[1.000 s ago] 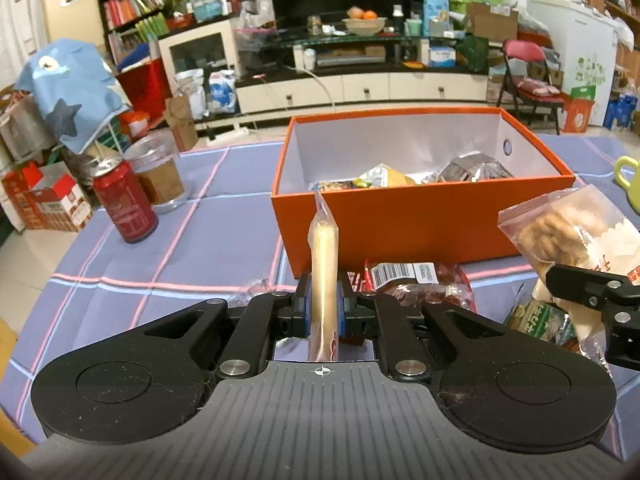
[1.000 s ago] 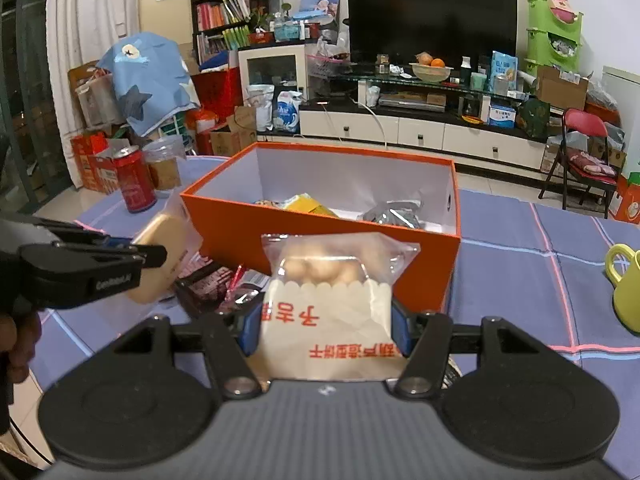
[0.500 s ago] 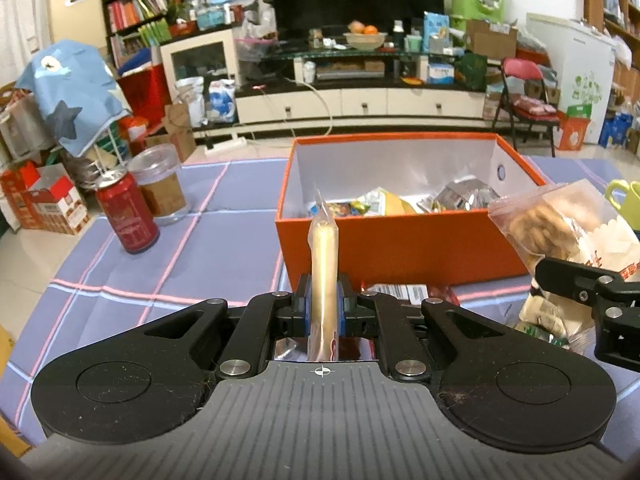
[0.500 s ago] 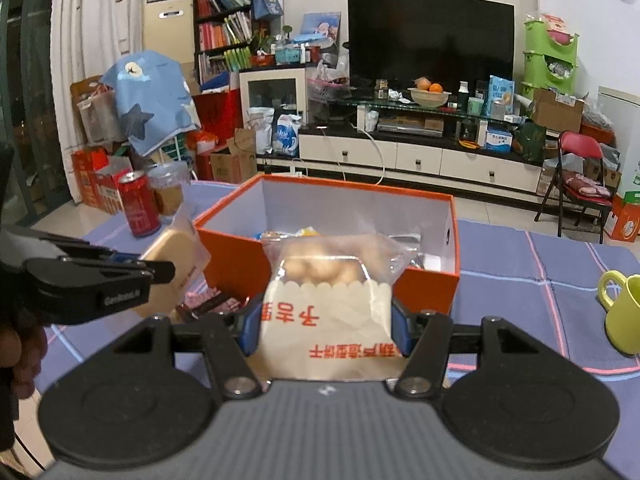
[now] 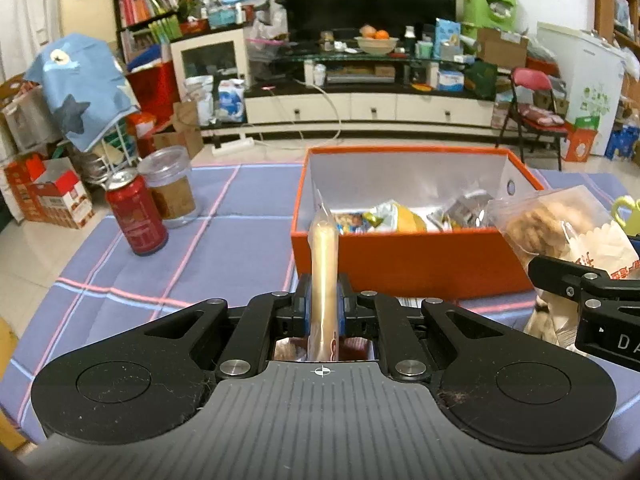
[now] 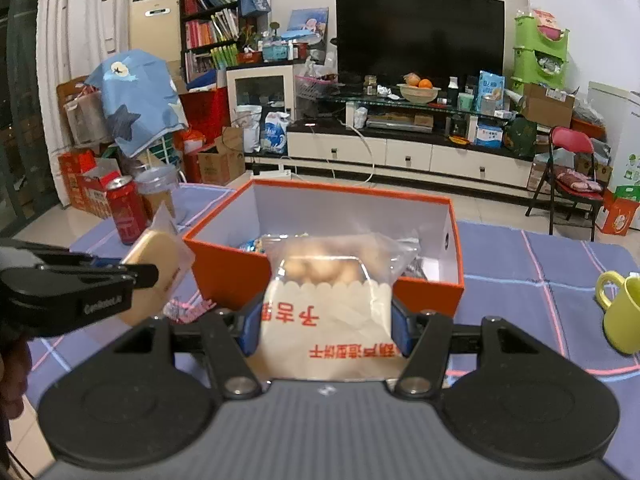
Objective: Organize snacks
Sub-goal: 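Carry the bread stick bag and white bread bag over the orange box and release, then grasp the red chip bag with the left gripper while the right grasps the brown wafer bag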
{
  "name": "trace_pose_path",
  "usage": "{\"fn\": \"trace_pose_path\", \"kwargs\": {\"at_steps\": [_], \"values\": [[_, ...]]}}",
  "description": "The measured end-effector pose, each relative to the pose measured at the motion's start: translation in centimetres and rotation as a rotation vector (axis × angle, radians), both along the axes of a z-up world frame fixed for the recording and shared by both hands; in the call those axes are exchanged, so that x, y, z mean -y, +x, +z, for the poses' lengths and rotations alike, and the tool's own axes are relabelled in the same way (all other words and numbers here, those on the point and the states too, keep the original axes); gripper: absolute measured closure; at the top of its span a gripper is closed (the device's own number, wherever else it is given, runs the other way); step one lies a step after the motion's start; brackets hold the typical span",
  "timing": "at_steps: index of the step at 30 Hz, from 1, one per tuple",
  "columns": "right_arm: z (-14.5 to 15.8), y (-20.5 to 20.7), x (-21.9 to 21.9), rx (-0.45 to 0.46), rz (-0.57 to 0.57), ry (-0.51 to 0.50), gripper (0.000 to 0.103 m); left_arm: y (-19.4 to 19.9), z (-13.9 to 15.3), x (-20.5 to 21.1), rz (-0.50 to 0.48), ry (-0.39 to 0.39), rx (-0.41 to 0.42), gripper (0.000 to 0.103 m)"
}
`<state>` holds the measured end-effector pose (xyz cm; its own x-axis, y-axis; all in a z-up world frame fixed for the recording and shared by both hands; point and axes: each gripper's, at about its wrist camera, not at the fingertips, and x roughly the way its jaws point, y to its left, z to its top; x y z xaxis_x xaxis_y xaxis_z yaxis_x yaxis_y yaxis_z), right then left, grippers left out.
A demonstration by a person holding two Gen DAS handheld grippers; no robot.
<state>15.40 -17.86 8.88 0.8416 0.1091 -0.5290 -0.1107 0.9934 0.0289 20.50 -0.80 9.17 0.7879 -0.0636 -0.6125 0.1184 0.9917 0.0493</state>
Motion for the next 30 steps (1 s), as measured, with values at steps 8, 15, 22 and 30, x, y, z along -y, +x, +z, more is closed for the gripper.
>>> {"fn": "trace_pose_path", "kwargs": {"at_steps": [8,15,22,30], "values": [[2.5,6.9,2.5,0.009,-0.027,0.080,0.042,7.9,2.9,1.6,0.016,-0.039,0.008,0.103],[0.9,13.8,3.0,-0.073,-0.078,0.058,0.038,13.6,0.2,4.6,-0.080,0.026,-0.071,0.090],[2.0,3.7,5.6,0.033,0.000,0.084,0.027,5.9,0.1,-1.9,0.029,-0.050,-0.040,0.037],[-4.3,-7.6,6.3,-0.122,-0.066,0.086,0.028,-7.8,-4.9,-7.0,0.353,-0.205,-0.166,0.020]]}}
